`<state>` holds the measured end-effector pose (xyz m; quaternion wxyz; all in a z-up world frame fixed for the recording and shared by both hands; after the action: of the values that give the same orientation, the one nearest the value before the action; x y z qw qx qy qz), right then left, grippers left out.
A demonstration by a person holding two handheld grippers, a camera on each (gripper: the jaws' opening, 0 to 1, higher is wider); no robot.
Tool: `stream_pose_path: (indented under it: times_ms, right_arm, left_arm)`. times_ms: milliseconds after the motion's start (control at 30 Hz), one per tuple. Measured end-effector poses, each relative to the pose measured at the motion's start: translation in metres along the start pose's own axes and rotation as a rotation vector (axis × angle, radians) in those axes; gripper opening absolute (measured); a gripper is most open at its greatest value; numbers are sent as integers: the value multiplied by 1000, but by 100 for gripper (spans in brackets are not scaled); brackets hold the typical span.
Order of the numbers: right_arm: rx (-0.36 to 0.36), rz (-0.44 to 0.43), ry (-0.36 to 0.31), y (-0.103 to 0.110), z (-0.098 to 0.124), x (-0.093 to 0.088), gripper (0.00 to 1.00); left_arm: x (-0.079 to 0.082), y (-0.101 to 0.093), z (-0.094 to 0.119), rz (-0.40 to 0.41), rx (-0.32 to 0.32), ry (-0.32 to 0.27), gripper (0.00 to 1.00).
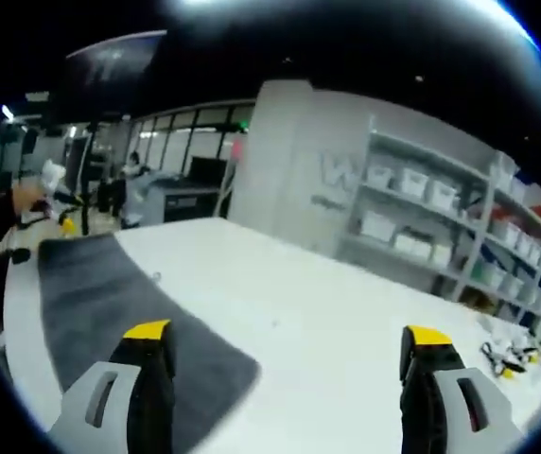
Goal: Open the folded towel by lifting each exposed corner and separating the folded layers until the towel lies flat within the target outline without major curled edges
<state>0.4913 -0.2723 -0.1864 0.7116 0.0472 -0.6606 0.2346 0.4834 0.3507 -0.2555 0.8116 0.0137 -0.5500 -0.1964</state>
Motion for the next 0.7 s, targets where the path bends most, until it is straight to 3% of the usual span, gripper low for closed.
stream_pose_path:
  times_ms: [233, 400, 600, 633, 700]
  right_arm:
    - [44, -47, 35, 0, -17, 8, 100]
    - [50, -22, 64, -2, -27, 16, 100]
    - [51, 3, 94, -10, -40, 20, 100]
    - [53, 6, 103, -11, -42, 18, 100]
    - [46, 14, 119, -14, -48, 14, 100]
  left_arm:
    - [8, 8, -11, -27, 2, 97, 89]
    - [18, 5, -18, -141, 12, 133, 91]
    - [26, 9, -29, -157, -11, 163, 90]
    - [25, 11, -31, -167, -7, 173, 89]
    - [26, 28, -35, -226, 72, 183, 87]
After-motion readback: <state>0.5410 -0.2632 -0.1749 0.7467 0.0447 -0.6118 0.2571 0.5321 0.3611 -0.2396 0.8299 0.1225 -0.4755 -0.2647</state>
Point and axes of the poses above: the point that each gripper's makers call its tool centre point, and the gripper's own axes: z roughly backward along the fingers, y roughly to its left, x roughly out of its top, the point moved 5 cm from there along z, roughly backward along the fingers, and after that the axes turned 9 degrees about -y, right-handed, at the moved point
